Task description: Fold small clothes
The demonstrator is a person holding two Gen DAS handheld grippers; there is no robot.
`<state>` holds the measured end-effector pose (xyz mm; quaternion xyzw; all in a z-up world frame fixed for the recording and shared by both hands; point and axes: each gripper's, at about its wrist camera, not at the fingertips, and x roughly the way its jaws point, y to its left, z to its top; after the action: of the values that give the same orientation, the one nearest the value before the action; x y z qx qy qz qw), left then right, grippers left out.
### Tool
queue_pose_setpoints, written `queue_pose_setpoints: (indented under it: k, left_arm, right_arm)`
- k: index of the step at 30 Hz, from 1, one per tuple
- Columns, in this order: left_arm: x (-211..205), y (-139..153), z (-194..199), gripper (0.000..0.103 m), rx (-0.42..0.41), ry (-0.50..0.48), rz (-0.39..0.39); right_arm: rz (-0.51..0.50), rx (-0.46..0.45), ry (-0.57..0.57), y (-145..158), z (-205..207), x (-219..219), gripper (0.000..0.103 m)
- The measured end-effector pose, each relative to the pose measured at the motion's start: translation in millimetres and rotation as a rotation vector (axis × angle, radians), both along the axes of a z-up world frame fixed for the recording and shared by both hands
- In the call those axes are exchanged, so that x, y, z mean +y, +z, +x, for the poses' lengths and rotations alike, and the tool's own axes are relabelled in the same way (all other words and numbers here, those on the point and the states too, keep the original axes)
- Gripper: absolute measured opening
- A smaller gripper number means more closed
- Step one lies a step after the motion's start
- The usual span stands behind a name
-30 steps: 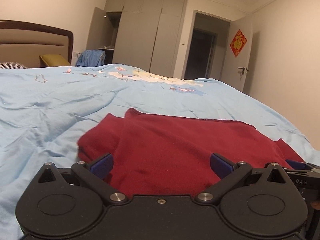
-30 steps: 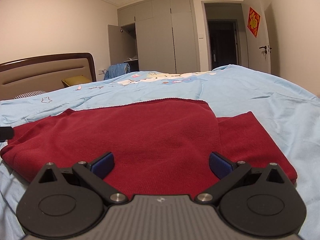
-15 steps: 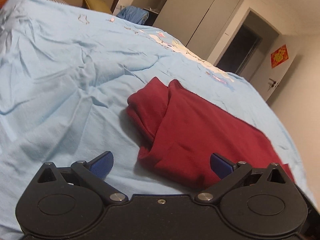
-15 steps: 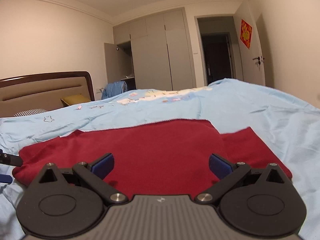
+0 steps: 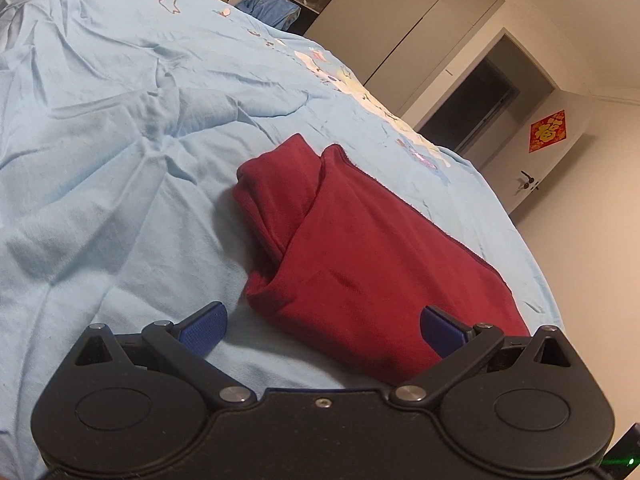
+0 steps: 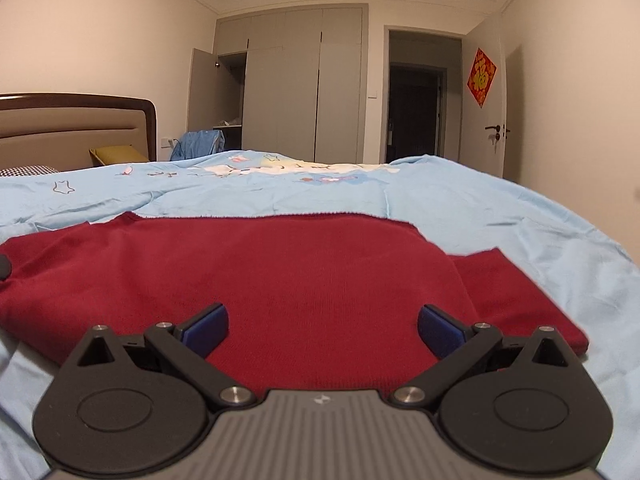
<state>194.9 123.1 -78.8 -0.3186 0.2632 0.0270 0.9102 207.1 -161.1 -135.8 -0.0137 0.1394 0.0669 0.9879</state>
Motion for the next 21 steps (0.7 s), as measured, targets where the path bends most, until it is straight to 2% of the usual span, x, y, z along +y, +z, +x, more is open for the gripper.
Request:
queue_pose_setpoints:
  k: [7,12,15,21]
  left_arm:
    - [-5,0,1,0.102,0.003,0.000,0.032]
    - [-8,1,2,0.102,-0.037,-0.044,-0.015]
    - [-10,-1,5,0.101,-0.032,-0.032,-0.018]
    - [-5,-2,16,0.084,-0.018,0.057,-0.004]
  right_arm:
    - [0.039,-0.028,0.005,-11,-4,-6,0.103]
    - [0.060,-0.038,0.014,-13,-5,-10,0.103]
    - [0.063,-0.040,0.016,-13,-6,-11,0.103]
    - [0.066,-0.044,0.017,-14,-6,-13,0.103]
